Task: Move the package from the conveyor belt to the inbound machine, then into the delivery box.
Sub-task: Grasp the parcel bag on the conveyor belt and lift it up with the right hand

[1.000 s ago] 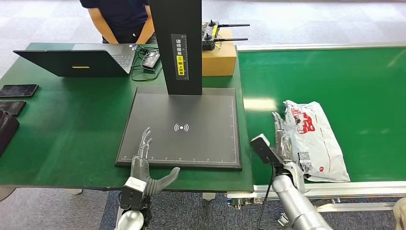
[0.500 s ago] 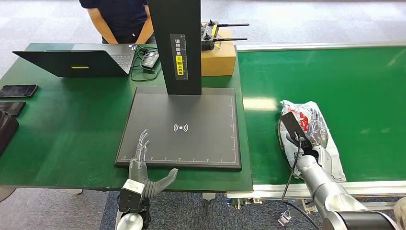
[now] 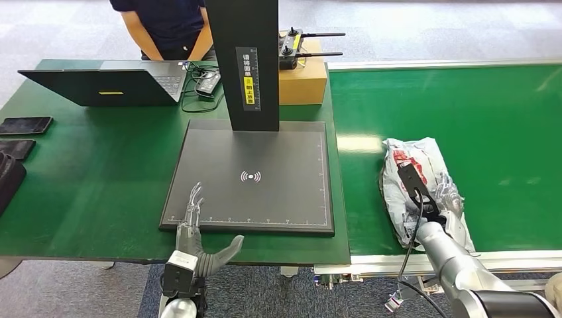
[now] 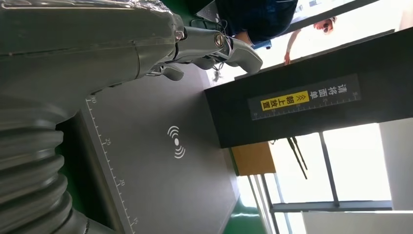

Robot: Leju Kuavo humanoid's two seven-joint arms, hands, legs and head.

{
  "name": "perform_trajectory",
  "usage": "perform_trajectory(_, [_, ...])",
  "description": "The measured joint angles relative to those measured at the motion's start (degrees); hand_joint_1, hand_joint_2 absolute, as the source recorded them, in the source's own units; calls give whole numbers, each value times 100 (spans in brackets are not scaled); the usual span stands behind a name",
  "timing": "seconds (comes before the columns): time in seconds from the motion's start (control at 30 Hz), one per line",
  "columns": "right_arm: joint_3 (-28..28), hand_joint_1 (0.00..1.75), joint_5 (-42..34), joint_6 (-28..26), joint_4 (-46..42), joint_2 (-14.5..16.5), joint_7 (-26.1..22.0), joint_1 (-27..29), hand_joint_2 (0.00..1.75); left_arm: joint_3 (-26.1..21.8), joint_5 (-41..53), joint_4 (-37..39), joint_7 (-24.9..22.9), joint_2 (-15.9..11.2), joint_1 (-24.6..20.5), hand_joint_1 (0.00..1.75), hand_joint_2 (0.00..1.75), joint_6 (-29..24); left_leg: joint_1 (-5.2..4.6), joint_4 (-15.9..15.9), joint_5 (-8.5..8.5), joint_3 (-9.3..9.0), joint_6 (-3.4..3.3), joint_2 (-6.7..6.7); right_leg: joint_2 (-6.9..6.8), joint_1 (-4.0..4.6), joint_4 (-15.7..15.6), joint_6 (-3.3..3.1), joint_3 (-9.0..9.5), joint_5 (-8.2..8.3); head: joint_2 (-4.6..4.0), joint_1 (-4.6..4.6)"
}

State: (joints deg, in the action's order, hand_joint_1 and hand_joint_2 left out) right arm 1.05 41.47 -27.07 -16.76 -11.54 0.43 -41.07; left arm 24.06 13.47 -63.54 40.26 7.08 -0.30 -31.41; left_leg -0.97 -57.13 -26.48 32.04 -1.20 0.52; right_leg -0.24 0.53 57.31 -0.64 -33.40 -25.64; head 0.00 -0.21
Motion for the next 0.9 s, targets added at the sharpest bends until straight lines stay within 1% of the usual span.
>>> perform_trajectory(0.13, [9,0,203,379,38,9,299,53,175,2,-25,0,0,-4,2,0,175,9,1,0,0,-4,0,-1,-2,1,0,0,5,0,0,0])
perform_trajectory(0.3, [55,0,381,774,50,34,495,72,175,2,-5,0,0,-4,-2,0,175,68,1,0,0,-15,0,-2,-3,2,0,1,17,-1,0,0])
perform_trajectory(0.37, [81,67,417,900,50,41,516,74,175,2,19,0,0,-4,-6,0,175,98,1,0,-1,-21,-1,-2,-3,2,-1,2,23,-2,0,0])
perform_trajectory(0.43, [108,150,431,979,50,49,492,89,175,2,37,0,0,-4,-9,0,175,116,1,0,-1,-27,-2,-2,-3,2,-1,2,29,-2,0,0])
perform_trajectory(0.5, [124,167,446,1001,49,66,434,120,175,2,44,0,0,-4,-11,0,175,124,1,0,-2,-32,-2,-2,-3,1,-2,2,35,-2,0,-1])
perform_trajectory(0.9, [136,175,530,676,48,180,235,169,175,-2,89,0,0,-4,1,0,175,83,1,-1,0,-49,-4,-2,-3,0,-2,8,55,3,0,0])
